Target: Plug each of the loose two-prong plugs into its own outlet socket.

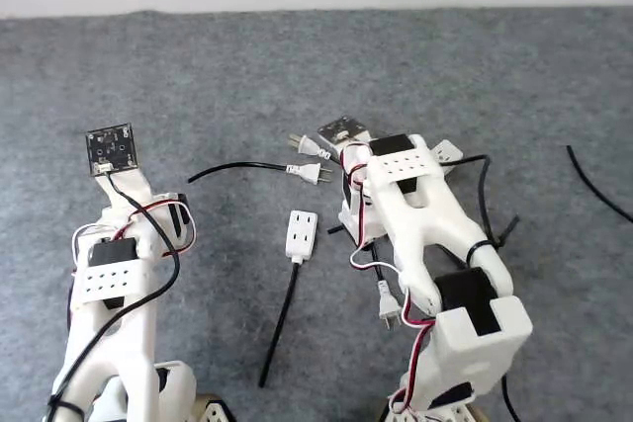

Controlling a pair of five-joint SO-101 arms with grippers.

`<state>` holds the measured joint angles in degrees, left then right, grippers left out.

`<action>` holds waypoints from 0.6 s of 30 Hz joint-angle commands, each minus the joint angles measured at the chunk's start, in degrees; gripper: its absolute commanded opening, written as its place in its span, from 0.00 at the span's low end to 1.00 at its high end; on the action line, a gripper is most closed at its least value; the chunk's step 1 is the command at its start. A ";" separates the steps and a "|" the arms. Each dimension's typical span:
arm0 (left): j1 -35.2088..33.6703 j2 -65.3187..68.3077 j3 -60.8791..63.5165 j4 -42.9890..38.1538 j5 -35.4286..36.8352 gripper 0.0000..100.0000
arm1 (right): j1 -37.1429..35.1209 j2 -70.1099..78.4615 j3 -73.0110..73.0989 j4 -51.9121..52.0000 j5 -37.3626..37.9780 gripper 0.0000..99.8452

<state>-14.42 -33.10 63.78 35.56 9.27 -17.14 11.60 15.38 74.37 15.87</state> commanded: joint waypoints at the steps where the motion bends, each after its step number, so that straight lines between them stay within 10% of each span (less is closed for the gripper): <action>1: 0.35 -0.97 -0.22 -1.23 0.18 0.17 | 0.22 -4.09 -1.85 -1.01 1.14 0.21; 9: 0.44 -0.97 -0.22 -1.23 0.18 0.17 | 0.31 -15.60 -0.70 6.02 -4.48 0.00; 18: 0.44 -0.97 -0.22 -1.23 0.18 0.17 | 0.48 -21.93 20.57 -0.57 -4.75 0.02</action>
<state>-14.42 -33.10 63.78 35.56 9.27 -17.23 -7.21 31.56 78.15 11.82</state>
